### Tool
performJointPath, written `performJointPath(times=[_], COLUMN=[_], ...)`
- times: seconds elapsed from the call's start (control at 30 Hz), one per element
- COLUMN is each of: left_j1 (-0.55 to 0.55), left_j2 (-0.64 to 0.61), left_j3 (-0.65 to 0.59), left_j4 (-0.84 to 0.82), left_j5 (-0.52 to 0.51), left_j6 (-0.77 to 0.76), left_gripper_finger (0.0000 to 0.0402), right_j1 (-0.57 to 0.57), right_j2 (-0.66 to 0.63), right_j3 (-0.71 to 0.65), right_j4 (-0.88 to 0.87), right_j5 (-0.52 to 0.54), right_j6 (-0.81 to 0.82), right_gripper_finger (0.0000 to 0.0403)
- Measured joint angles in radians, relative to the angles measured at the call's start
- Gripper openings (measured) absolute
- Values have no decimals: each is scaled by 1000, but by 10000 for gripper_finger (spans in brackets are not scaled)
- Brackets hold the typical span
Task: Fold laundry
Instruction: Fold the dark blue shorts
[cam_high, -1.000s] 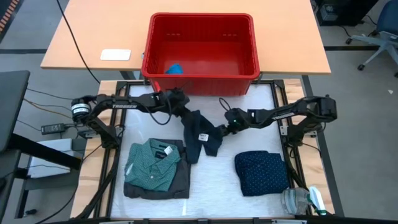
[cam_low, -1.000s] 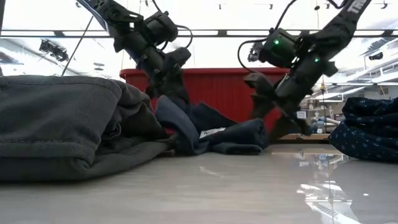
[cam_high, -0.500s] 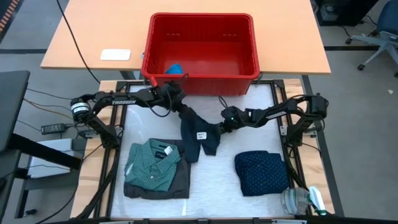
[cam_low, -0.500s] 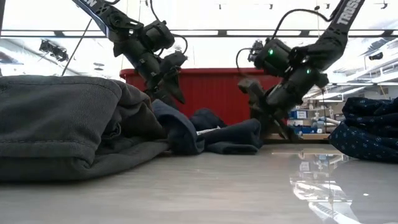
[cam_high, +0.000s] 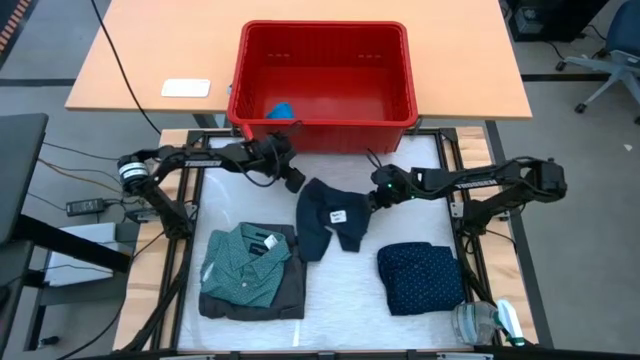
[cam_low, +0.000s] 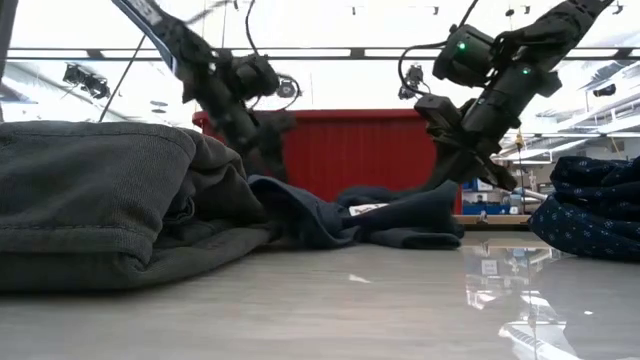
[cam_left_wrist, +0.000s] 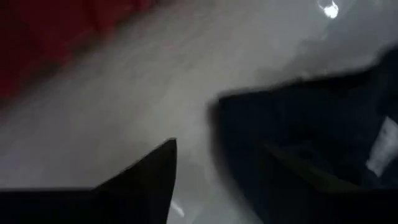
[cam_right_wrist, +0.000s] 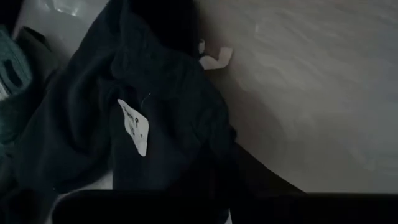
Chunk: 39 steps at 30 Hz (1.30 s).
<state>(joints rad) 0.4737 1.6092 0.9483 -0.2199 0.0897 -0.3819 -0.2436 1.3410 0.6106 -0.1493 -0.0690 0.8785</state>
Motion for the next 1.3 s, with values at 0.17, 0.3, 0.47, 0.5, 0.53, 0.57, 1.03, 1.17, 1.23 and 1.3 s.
performJointPath(times=[0.17, 0.3, 0.47, 0.5, 0.53, 0.57, 1.03, 1.17, 1.23, 1.3], left_j1=[5, -20, -46, -49, -53, -59, -166, -173, -173, -172], left_j2=[114, 192, 254, 264, 272, 285, 266, 136, 41, -43], left_j3=[-4, -5, 0, 0, 2, 2, -5, -10, -5, -5], left_j4=[176, 261, 296, 302, 303, 306, 328, 303, 304, 300], left_j5=[35, 57, 30, 14, -3, -27, -65, -51, -51, -55], left_j6=[-38, -70, -99, -106, -116, -116, 52, 152, 205, 274], left_gripper_finger=[252, 272, 274, 274, 271, 264, 14, 12, 11, 11], right_j1=[-2, -1, -1, -1, -1, -1, 27, 50, 61, 76], right_j2=[6, 16, 16, 16, 16, 16, -40, -135, -196, -265], right_j3=[0, 0, 0, 0, 1, 1, 1, 2, 12, 29], right_j4=[-4, -7, -10, -10, -10, -10, -10, -38, -74, -106], right_j5=[-6, -11, -14, -14, -13, -13, 47, 64, 92, 122], right_j6=[-7, 3, 4, 4, 6, 8, -230, -321, -348, -387], right_gripper_finger=[18, 18, 18, 18, 18, 18, 19, 18, 18, 18])
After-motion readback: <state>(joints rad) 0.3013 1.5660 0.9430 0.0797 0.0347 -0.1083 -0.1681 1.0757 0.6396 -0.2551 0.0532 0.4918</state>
